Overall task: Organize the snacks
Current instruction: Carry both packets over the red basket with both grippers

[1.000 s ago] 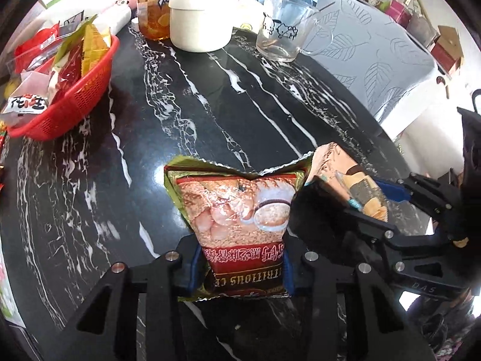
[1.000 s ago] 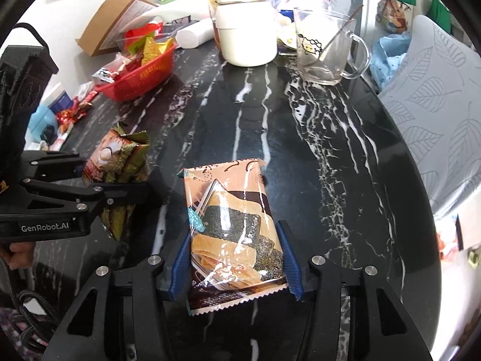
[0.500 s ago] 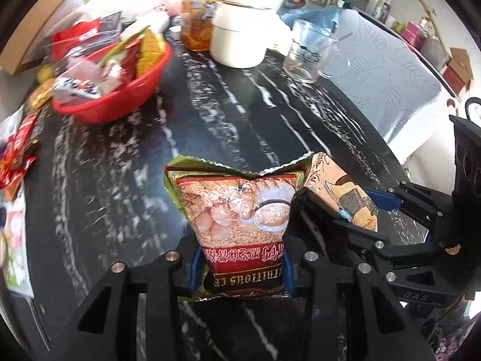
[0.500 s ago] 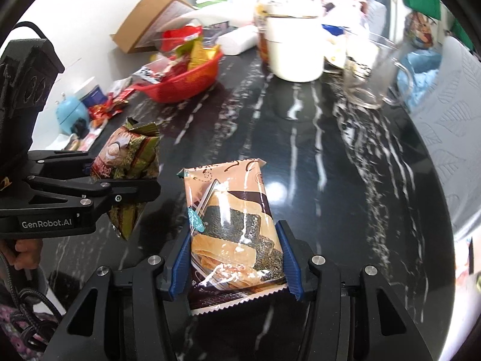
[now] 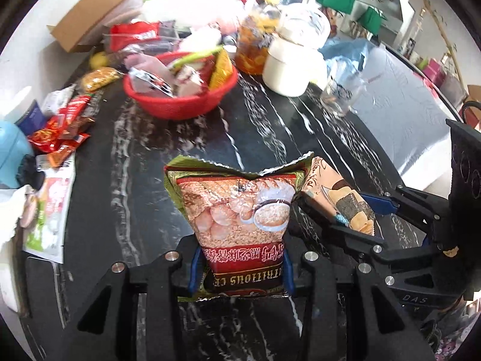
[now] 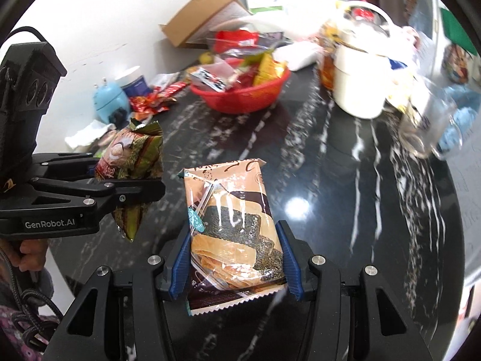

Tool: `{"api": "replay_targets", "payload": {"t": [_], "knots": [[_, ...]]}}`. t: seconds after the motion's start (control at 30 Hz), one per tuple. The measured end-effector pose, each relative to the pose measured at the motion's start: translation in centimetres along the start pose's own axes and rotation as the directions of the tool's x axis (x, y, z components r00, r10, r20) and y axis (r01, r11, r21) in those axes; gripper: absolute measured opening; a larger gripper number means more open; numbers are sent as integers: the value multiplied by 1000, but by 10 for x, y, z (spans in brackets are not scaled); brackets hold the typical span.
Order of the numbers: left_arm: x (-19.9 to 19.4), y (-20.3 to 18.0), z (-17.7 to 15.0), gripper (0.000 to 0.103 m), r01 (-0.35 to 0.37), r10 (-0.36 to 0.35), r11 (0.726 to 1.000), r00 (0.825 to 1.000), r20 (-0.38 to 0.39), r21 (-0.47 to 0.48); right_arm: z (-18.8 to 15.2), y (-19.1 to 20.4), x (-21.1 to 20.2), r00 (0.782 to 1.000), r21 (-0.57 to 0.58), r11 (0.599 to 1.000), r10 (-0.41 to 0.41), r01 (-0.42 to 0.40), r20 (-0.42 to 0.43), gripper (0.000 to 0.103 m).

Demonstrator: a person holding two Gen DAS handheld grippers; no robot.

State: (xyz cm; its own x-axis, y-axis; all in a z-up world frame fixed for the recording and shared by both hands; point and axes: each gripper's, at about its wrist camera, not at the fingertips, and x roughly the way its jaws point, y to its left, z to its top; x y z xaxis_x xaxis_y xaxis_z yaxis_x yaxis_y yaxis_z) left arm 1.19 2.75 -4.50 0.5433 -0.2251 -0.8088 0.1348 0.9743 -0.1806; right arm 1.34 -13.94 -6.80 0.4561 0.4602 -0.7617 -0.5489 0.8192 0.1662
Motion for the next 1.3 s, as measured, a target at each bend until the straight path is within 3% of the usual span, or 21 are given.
{"api": "replay_targets", "payload": {"t": [0.67, 1.3], "knots": [[-45, 24, 49, 40, -23, 23, 1000, 981, 192, -5, 70, 24, -12, 995, -105, 994, 24, -13, 97, 52], [-22, 55, 127, 40, -38, 41, 999, 965, 257, -16, 154, -2, 4, 985, -117, 992, -33, 54, 172, 52]]}}
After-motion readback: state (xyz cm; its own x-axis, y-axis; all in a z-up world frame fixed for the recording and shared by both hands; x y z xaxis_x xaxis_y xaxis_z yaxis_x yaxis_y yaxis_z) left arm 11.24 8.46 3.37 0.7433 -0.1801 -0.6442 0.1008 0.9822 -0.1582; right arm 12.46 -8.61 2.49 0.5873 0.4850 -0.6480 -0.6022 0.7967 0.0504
